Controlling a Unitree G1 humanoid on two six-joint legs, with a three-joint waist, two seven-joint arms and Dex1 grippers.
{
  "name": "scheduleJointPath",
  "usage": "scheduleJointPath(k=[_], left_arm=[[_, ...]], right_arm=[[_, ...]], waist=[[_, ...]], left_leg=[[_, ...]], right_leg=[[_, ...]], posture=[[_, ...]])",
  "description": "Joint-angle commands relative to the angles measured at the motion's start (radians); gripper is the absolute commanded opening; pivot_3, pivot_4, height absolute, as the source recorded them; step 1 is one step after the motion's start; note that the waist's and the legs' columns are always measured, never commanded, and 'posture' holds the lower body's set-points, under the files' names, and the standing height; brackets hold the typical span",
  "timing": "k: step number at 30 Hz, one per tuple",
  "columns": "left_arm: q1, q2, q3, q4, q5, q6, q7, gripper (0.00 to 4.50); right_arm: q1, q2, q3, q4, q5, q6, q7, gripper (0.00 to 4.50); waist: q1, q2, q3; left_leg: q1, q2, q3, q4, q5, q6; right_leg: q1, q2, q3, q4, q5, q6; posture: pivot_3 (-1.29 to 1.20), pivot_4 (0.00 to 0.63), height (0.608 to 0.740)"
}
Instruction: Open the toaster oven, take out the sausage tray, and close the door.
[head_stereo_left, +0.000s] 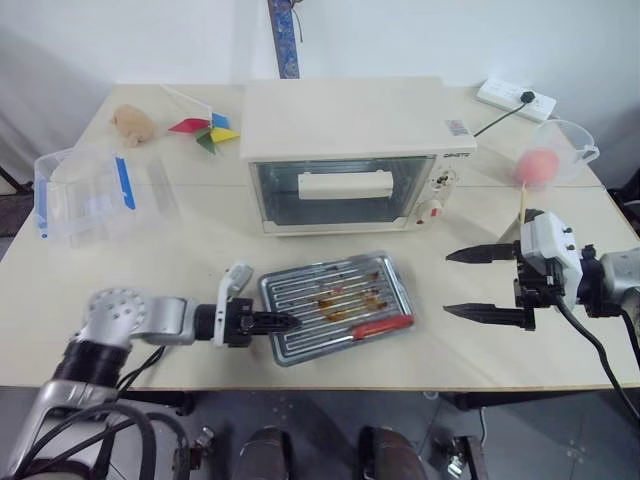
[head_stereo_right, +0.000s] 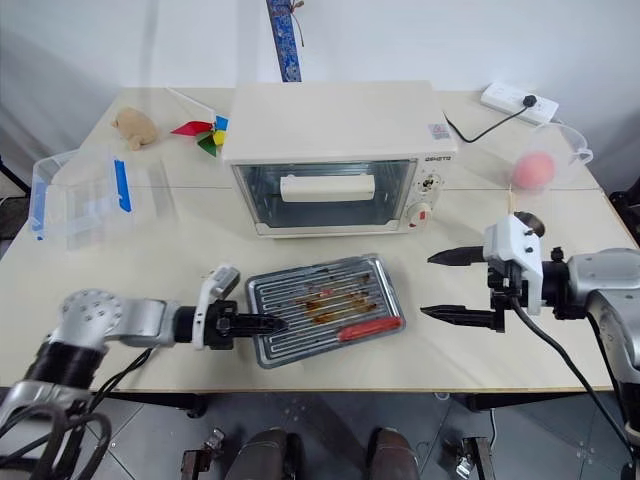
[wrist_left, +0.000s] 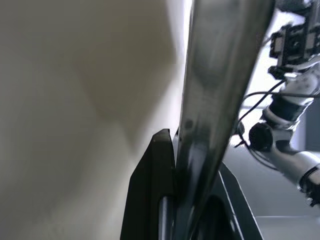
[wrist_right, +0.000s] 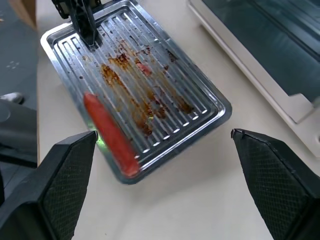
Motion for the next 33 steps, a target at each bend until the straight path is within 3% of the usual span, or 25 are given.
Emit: scheduleJointPath(k=[1, 11, 19, 26, 30, 32, 33], left_arm=[[-0.064, -0.05, -0.06, 0.09, 0.17, -0.002, -0.135, 0.0], [-0.228, -0.15, -0.186, 0.277, 0.517, -0.034, -0.415, 0.0], [-0.313, -0.163, -0.191, 0.381, 0.684, -0.046, -0.565, 2.46], [-0.333, -0.041, -0.174, 0.319, 0.75, -0.075, -0.673, 4.4], [-0.312, 0.071, -0.152, 0.237, 0.781, -0.151, -0.743, 4.49], [-0.273, 0.117, -0.134, 0.183, 0.805, -0.251, -0.795, 4.49], [-0.217, 0.124, -0.053, 0.145, 0.806, -0.404, -0.821, 4.49]], right_arm=[[0.027, -0.022, -0.059, -0.054, 0.022, 0.002, -0.021, 4.48], [0.083, -0.021, -0.092, -0.093, 0.03, 0.006, -0.063, 4.48], [0.082, -0.019, -0.084, -0.09, 0.027, 0.0, -0.071, 4.5], [0.045, -0.023, -0.052, -0.058, 0.016, -0.018, -0.047, 4.5], [0.022, -0.026, -0.024, -0.021, -0.005, -0.05, -0.017, 4.5], [0.004, -0.022, 0.002, 0.011, -0.022, -0.076, -0.001, 4.5], [-0.011, -0.011, 0.027, 0.039, -0.037, -0.092, 0.006, 4.5]], waist=[[0.005, 0.0, 0.0], [0.036, 0.003, -0.002], [0.034, 0.002, -0.002], [0.013, 0.001, -0.001], [-0.015, -0.001, 0.001], [-0.021, -0.001, 0.001], [-0.025, -0.002, 0.001]], left_leg=[[0.0, 0.0, 0.0, 0.0, 0.0, 0.0], [0.002, -0.002, -0.001, 0.002, 0.001, 0.002], [0.002, -0.003, -0.001, 0.002, 0.002, 0.002], [0.002, -0.002, -0.001, 0.002, 0.002, 0.002], [0.001, 0.001, 0.0, -0.001, 0.003, 0.0], [0.0, 0.001, 0.001, -0.002, 0.003, 0.0], [0.001, 0.001, 0.002, -0.003, 0.003, 0.0]], right_leg=[[0.001, 0.0, 0.0, 0.0, 0.0, 0.0], [0.003, -0.002, 0.001, -0.002, 0.001, 0.001], [0.002, -0.002, 0.001, -0.002, 0.001, 0.002], [0.001, -0.002, 0.001, 0.0, 0.001, 0.002], [-0.001, 0.0, 0.0, 0.003, 0.001, 0.002], [-0.002, 0.0, 0.0, 0.002, 0.001, 0.002], [-0.002, 0.0, 0.0, 0.002, 0.001, 0.002]], posture=[[0.0, 0.15, 0.74], [0.0, 0.15, 0.74], [0.0, 0.15, 0.74], [0.0, 0.15, 0.74], [0.0, 0.15, 0.74], [0.0, 0.15, 0.74], [0.0, 0.15, 0.74]])
